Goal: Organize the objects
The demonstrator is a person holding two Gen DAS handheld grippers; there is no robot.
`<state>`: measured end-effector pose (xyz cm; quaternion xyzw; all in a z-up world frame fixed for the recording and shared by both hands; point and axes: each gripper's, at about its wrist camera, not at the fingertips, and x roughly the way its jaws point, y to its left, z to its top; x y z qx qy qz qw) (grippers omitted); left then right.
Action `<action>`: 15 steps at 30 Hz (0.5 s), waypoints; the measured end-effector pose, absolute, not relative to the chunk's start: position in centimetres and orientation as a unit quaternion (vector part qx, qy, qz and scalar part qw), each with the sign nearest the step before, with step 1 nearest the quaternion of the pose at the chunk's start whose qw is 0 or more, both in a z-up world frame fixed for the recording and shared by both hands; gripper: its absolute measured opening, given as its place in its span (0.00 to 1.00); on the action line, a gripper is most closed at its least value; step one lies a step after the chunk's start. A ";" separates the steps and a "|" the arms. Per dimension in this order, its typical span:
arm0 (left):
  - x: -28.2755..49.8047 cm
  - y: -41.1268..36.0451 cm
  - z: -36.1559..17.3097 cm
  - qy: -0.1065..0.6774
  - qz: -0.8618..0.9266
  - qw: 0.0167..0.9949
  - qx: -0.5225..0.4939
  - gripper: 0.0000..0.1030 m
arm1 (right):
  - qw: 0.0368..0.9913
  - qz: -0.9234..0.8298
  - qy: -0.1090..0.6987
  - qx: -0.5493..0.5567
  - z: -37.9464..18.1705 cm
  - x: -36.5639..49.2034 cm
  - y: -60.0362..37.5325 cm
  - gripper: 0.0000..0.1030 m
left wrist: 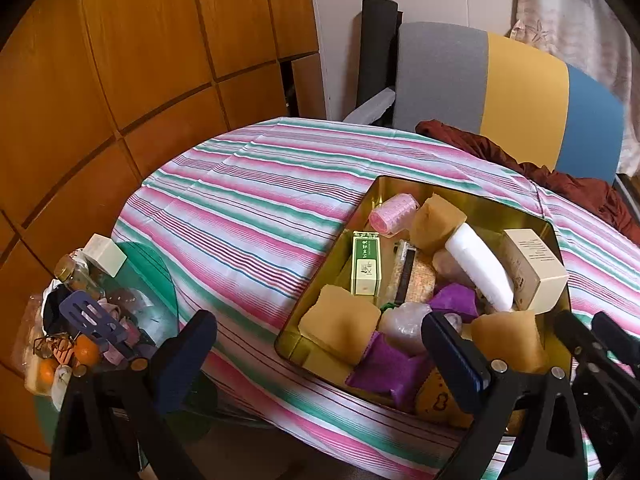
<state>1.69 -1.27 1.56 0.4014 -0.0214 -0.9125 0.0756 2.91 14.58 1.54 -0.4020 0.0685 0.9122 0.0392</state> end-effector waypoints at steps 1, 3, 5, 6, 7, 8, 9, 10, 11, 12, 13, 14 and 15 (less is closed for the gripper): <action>1.7 -1.3 1.5 -0.022 -0.912 0.078 0.402 1.00 | 0.039 0.914 0.067 -0.399 1.7 3.0 14.5 0.50; 1.7 -1.2 1.5 -0.024 -0.912 0.078 0.402 1.00 | 0.039 0.915 0.064 -0.396 1.9 3.0 14.4 0.50; 1.8 -1.2 1.5 -0.028 -0.912 0.079 0.401 1.00 | 0.036 0.916 0.065 -0.395 2.0 3.0 14.4 0.50; 1.8 -1.2 1.5 -0.029 -0.912 0.078 0.401 1.00 | 0.034 0.915 0.067 -0.395 2.0 3.0 14.4 0.50; 1.8 -1.1 1.5 -0.032 -0.913 0.079 0.400 1.00 | 0.033 0.915 0.067 -0.396 2.0 3.0 14.3 0.50; 1.8 -1.1 1.4 -0.034 -0.912 0.079 0.400 1.00 | 0.032 0.915 0.067 -0.396 2.0 3.0 14.3 0.50; 1.8 -1.1 1.4 -0.035 -0.912 0.079 0.401 1.00 | 0.033 0.915 0.066 -0.396 2.0 3.0 14.3 0.50; 1.8 -1.1 1.4 -0.033 -0.912 0.077 0.401 1.00 | 0.033 0.916 0.065 -0.396 2.0 3.0 14.2 0.50; 1.8 -1.2 1.3 -0.033 -0.912 0.079 0.402 1.00 | 0.032 0.916 0.064 -0.396 2.0 3.0 14.2 0.50; 1.7 -1.3 1.3 -0.033 -0.912 0.081 0.402 1.00 | 0.032 0.916 0.064 -0.396 2.0 3.0 14.1 0.50; 1.7 -1.4 1.2 -0.031 -0.911 0.082 0.403 1.00 | 0.032 0.916 0.064 -0.395 2.0 3.0 14.1 0.50; 1.7 -1.4 1.2 -0.030 -0.911 0.083 0.404 1.00 | 0.031 0.916 0.064 -0.396 2.0 3.0 14.1 0.50; 1.7 -1.4 1.1 -0.028 -0.910 0.083 0.406 1.00 | 0.029 0.916 0.064 -0.396 2.0 3.0 14.1 0.50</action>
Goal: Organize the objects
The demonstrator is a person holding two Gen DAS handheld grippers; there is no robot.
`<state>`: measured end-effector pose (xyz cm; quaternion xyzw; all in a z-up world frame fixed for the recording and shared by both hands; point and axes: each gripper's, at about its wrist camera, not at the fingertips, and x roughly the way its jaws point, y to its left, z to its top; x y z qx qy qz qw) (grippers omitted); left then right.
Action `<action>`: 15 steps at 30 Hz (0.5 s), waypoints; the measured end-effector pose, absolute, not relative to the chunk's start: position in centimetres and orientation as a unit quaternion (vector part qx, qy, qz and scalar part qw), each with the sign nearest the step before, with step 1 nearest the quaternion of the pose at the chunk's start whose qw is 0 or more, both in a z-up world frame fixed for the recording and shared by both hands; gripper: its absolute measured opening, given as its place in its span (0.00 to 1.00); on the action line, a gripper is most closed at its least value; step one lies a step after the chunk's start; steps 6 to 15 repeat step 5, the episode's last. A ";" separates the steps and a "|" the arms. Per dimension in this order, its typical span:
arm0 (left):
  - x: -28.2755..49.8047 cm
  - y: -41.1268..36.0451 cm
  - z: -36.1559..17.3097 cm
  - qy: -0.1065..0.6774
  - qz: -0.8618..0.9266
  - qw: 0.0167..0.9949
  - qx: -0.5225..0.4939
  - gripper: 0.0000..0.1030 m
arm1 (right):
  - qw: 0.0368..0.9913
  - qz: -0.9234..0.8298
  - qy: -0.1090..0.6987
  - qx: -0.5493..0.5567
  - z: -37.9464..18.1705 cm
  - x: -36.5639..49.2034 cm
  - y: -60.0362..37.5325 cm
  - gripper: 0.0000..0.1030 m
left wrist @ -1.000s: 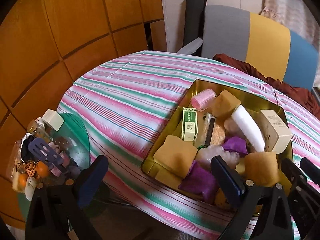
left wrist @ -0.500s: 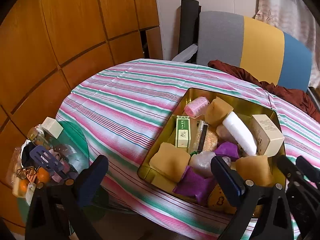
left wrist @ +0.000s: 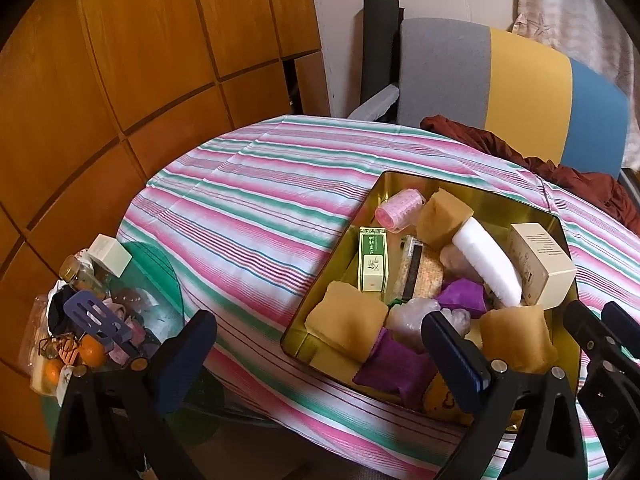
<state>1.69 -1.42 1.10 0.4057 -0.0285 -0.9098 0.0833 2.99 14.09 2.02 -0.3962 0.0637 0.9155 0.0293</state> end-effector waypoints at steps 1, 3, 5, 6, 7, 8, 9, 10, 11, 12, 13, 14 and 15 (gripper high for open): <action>1.7 -1.4 1.0 -0.027 -0.909 0.083 0.408 1.00 | 0.030 0.915 0.063 -0.396 2.0 2.9 14.0 0.50; 1.7 -1.5 0.8 -0.024 -0.908 0.086 0.410 1.00 | 0.029 0.915 0.064 -0.397 2.0 3.0 14.1 0.50; 1.8 -1.4 0.7 -0.027 -0.908 0.086 0.409 1.00 | 0.029 0.915 0.065 -0.398 1.9 2.9 14.1 0.50; 1.8 -1.4 0.7 -0.027 -0.908 0.086 0.409 1.00 | 0.029 0.915 0.065 -0.398 1.9 2.9 14.1 0.50; 1.8 -1.4 0.7 -0.027 -0.908 0.086 0.409 1.00 | 0.029 0.915 0.065 -0.398 1.9 2.9 14.1 0.50; 1.8 -1.4 0.7 -0.027 -0.908 0.086 0.409 1.00 | 0.029 0.915 0.065 -0.398 1.9 2.9 14.1 0.50; 1.8 -1.4 0.7 -0.027 -0.908 0.086 0.409 1.00 | 0.029 0.915 0.065 -0.398 1.9 2.9 14.1 0.50; 1.8 -1.4 0.7 -0.027 -0.908 0.086 0.409 1.00 | 0.029 0.915 0.065 -0.398 1.9 2.9 14.1 0.50; 1.8 -1.4 0.7 -0.027 -0.908 0.086 0.409 1.00 | 0.029 0.915 0.065 -0.398 1.9 2.9 14.1 0.50; 1.8 -1.4 0.7 -0.027 -0.908 0.086 0.409 1.00 | 0.029 0.915 0.065 -0.398 1.9 2.9 14.1 0.50; 1.8 -1.4 0.7 -0.027 -0.908 0.086 0.409 1.00 | 0.029 0.915 0.065 -0.398 1.9 2.9 14.1 0.50; 1.8 -1.4 0.7 -0.027 -0.908 0.086 0.409 1.00 | 0.029 0.915 0.065 -0.398 1.9 2.9 14.1 0.50; 1.8 -1.4 0.7 -0.027 -0.908 0.086 0.409 1.00 | 0.029 0.915 0.065 -0.398 1.9 2.9 14.1 0.50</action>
